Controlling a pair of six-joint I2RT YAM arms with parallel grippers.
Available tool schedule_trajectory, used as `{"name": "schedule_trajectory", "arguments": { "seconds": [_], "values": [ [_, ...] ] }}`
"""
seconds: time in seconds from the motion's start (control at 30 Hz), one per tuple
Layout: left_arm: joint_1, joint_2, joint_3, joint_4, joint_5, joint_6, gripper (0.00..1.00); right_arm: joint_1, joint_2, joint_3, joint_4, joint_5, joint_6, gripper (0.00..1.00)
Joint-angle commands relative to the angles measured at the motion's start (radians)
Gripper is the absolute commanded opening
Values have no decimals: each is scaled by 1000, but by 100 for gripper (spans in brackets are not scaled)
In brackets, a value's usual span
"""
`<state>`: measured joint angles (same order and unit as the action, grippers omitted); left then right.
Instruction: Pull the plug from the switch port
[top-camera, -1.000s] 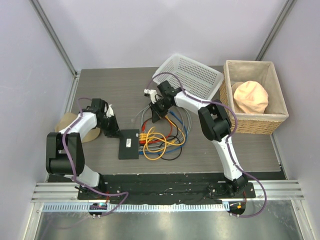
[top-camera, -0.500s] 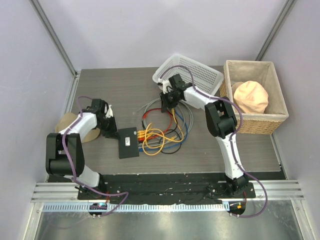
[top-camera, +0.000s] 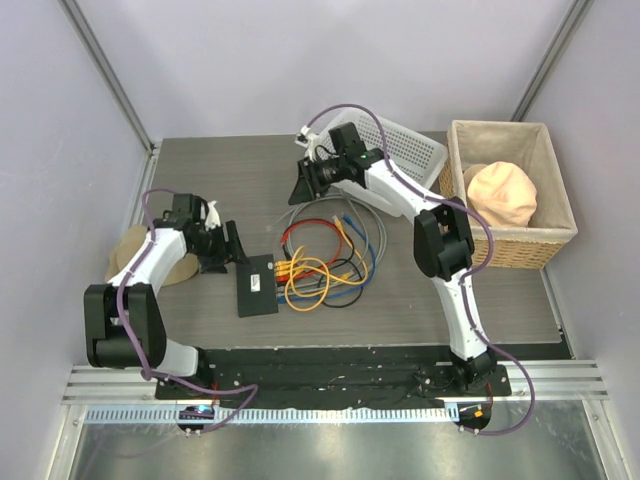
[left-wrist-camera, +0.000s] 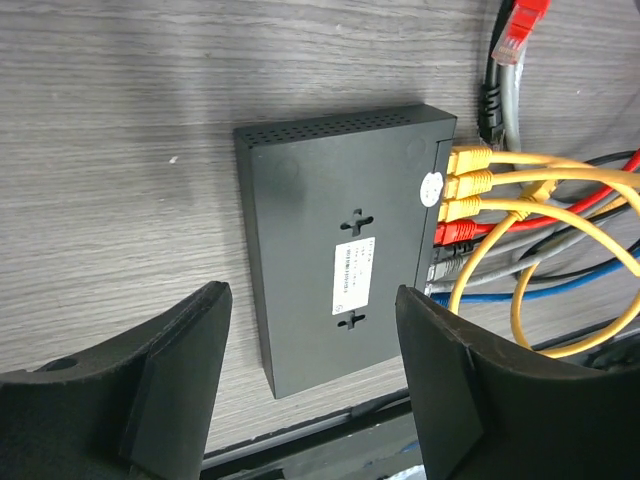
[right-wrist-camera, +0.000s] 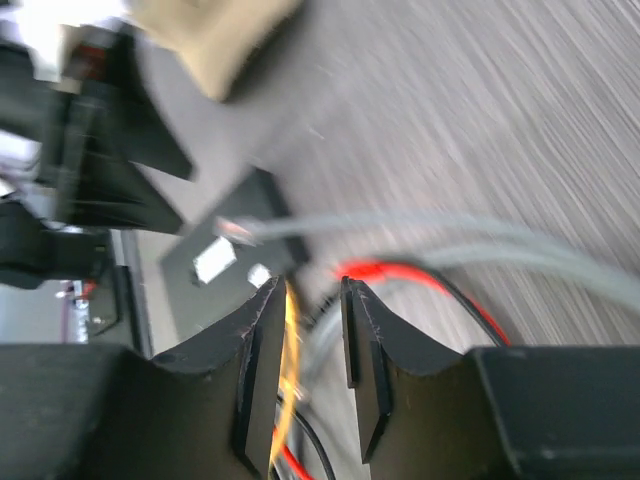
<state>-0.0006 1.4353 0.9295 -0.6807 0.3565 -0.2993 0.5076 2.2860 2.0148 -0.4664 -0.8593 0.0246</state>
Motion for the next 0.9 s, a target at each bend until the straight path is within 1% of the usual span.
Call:
{"name": "schedule_trajectory", "arguments": {
  "seconds": [0.0, 0.07, 0.17, 0.3, 0.37, 0.43, 0.47, 0.53, 0.57, 0.7, 0.87],
  "values": [
    [28, 3, -15, 32, 56, -21, 70, 52, 58, 58, 35, -150, 29, 38],
    [30, 11, -23, 53, 50, -30, 69, 75, 63, 41, 35, -156, 20, 41],
    [28, 31, -34, 84, 52, -38, 67, 92, 79, 39, 34, -167, 34, 50],
    [28, 59, -38, 102, 78, -29, 66, 114, 87, 13, 22, -202, 28, 49],
    [28, 66, -46, 107, 46, -26, 65, 120, 92, -4, -17, -210, -5, 49],
    [28, 71, -54, 102, 36, -9, 64, 127, 95, -17, -41, -210, -18, 48],
    [28, 77, -57, 102, 35, -11, 64, 129, 96, -31, -64, -207, -50, 48],
    [30, 79, -70, 110, 24, -21, 62, 137, 99, -47, -77, -178, -64, 48],
    [28, 77, -77, 113, 22, -23, 62, 137, 99, -57, -83, -156, -66, 50],
    [28, 88, -96, 124, 4, -34, 59, 138, 112, -65, -92, -86, -68, 54],
    [28, 111, -109, 130, -14, -40, 59, 140, 138, -59, -135, -98, -98, 56]
  ]
}}
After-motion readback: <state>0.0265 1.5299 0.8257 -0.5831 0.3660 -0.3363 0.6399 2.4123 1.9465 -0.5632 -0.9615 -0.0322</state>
